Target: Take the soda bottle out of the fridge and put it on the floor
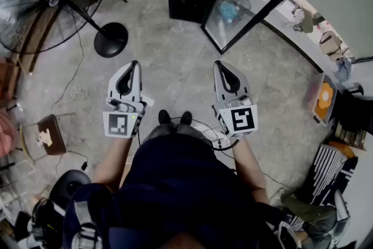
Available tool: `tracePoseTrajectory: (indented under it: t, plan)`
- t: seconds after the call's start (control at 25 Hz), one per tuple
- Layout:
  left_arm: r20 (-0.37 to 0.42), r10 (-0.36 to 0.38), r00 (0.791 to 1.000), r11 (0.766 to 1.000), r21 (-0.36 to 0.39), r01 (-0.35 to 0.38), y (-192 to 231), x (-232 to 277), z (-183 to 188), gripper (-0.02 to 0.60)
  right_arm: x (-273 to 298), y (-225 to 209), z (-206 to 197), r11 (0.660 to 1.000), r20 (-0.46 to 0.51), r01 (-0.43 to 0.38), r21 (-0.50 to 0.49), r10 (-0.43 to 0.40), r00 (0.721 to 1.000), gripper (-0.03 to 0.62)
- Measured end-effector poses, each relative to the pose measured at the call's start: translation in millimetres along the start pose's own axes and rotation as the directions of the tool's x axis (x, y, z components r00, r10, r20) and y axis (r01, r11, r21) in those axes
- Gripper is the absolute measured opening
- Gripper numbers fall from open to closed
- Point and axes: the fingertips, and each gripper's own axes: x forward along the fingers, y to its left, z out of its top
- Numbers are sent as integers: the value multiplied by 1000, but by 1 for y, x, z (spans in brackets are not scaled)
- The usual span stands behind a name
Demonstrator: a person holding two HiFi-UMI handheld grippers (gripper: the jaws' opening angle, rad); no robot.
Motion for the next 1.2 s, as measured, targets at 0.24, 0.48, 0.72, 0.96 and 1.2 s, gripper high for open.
tracePoseTrajectory:
  t: [0.24, 0.48, 0.72, 0.96, 1.2]
  plan:
    - [9, -13, 1000, 1000, -16, 13, -2, 8, 0, 23, 6, -2, -3, 1000, 3, 4, -3, -4, 1000, 18]
    - [14, -27, 1000, 999, -42, 27, -4, 13, -3, 23, 11, 0, -4, 1000, 11, -7, 14, 7, 1000, 18]
    - [5, -49, 999, 998, -40, 49, -10, 19, -8, 25, 14, 0, -3, 1000, 14, -15, -8, 15, 1000, 18]
    - [16, -78, 997, 996, -41, 79, -15, 26, -10, 25, 18, -2, -5, 1000, 20, -21, -10, 21, 1000, 18]
    - [32, -109, 994, 993, -38, 110, -21, 37, -13, 26, 23, -6, -8, 1000, 15, -29, -3, 29, 999, 20]
